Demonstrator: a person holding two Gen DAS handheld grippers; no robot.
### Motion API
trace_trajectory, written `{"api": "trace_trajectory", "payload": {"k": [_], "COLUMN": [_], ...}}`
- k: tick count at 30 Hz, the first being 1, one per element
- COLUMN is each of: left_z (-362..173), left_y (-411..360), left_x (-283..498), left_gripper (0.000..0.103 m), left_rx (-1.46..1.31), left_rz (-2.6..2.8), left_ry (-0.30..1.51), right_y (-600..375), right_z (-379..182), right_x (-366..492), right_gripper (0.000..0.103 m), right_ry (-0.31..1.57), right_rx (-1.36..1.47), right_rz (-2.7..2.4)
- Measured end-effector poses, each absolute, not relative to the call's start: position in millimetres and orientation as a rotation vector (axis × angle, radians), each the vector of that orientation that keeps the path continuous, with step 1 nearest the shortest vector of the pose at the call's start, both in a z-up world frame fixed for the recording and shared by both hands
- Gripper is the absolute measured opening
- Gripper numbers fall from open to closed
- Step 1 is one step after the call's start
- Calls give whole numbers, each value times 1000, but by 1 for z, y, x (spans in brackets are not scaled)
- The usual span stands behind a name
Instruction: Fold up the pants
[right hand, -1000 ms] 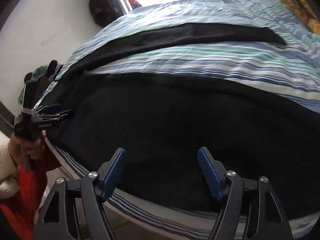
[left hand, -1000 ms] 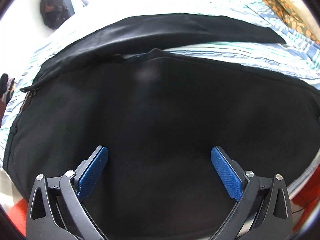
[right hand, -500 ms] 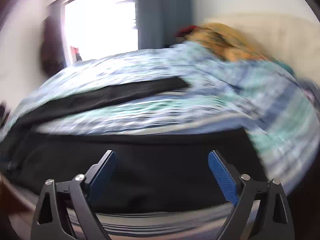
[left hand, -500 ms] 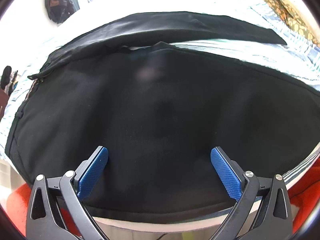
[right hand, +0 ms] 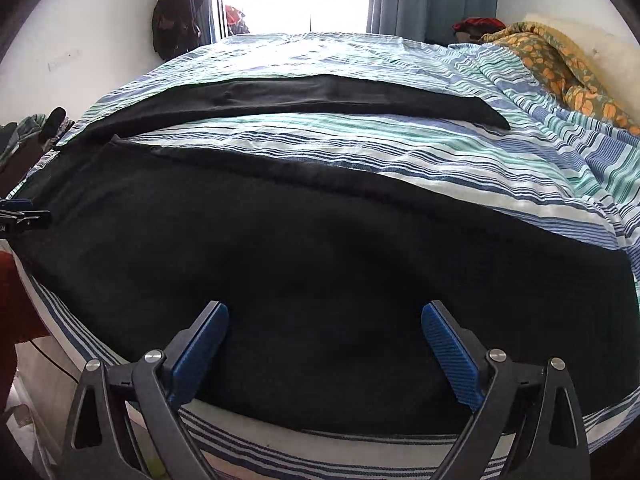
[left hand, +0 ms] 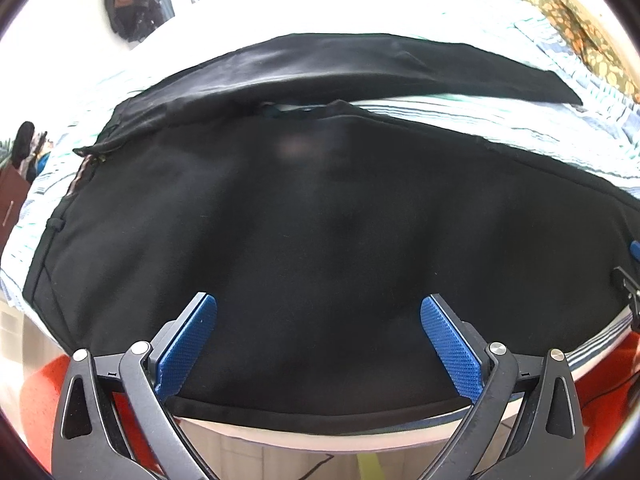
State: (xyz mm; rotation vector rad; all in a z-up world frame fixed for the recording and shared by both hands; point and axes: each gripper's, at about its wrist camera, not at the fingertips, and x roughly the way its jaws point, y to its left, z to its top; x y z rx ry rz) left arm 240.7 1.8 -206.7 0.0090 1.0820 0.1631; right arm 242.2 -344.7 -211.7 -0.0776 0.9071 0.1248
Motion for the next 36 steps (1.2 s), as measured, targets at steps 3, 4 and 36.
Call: {"api": "trace_trajectory", "payload": {"k": [3,4,36], "left_z": [-211,-210,-244], "left_y": [-5,-8,97], "left_x": [240,237,428], "left_gripper": [102,102,102], "left_rx": [40,47,-76], "left_rz": [156,154,297], "left_ry": [1093,1094,895], "right_y": [-345,-343,-279], "right_z": [-212,-211,-98], "right_x": [239,237,352], "right_gripper": [100,101,102], "right_ry": [904,904,821], "right_rx": [-83,-84,-198], "right_rz": [129,130,375]}}
